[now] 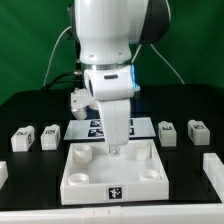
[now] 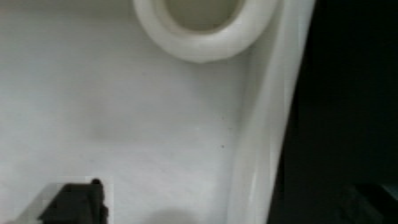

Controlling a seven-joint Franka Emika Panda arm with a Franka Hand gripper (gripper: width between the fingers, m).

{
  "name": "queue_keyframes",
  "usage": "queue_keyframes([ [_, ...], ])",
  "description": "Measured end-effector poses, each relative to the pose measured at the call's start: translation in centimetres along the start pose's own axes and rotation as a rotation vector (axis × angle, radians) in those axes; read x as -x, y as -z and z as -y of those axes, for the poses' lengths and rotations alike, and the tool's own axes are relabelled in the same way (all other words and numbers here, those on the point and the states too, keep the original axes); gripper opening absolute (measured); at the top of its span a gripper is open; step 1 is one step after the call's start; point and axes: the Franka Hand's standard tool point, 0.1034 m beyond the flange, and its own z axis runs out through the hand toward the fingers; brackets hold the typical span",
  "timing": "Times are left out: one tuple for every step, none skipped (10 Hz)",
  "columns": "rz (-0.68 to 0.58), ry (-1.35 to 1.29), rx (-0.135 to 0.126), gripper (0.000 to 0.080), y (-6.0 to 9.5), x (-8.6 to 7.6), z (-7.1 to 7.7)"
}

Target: Assemble one leg

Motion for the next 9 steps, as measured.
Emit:
queue_keyframes([
  [-0.002,-0.014,-0.002,0.065,-0.5,-0.1,0.2],
  [-0.004,-0.023,0.0,0.065,-1.0,0.2,0.5],
  [-0.006,-0.035,0.006,0.065,-1.4,0.7,1.0],
  [-0.006,-0.047,0.003,0.065,-1.5,0.8,1.3],
  [-0.006,-0.048,0.003,0.065,-1.5,0.8,1.3],
  [-0.006,-0.048,0.003,0.0529,-1.5,0.8,1.3],
  [-0.006,-0.048,0.003,0.0529,-1.5,0.8,1.3],
  [-0.006,-0.048,0.003,0.0343,-1.5,0.8,1.3],
  [-0.006,-0.048,0.003,0.019,-1.5,0.8,1.3],
])
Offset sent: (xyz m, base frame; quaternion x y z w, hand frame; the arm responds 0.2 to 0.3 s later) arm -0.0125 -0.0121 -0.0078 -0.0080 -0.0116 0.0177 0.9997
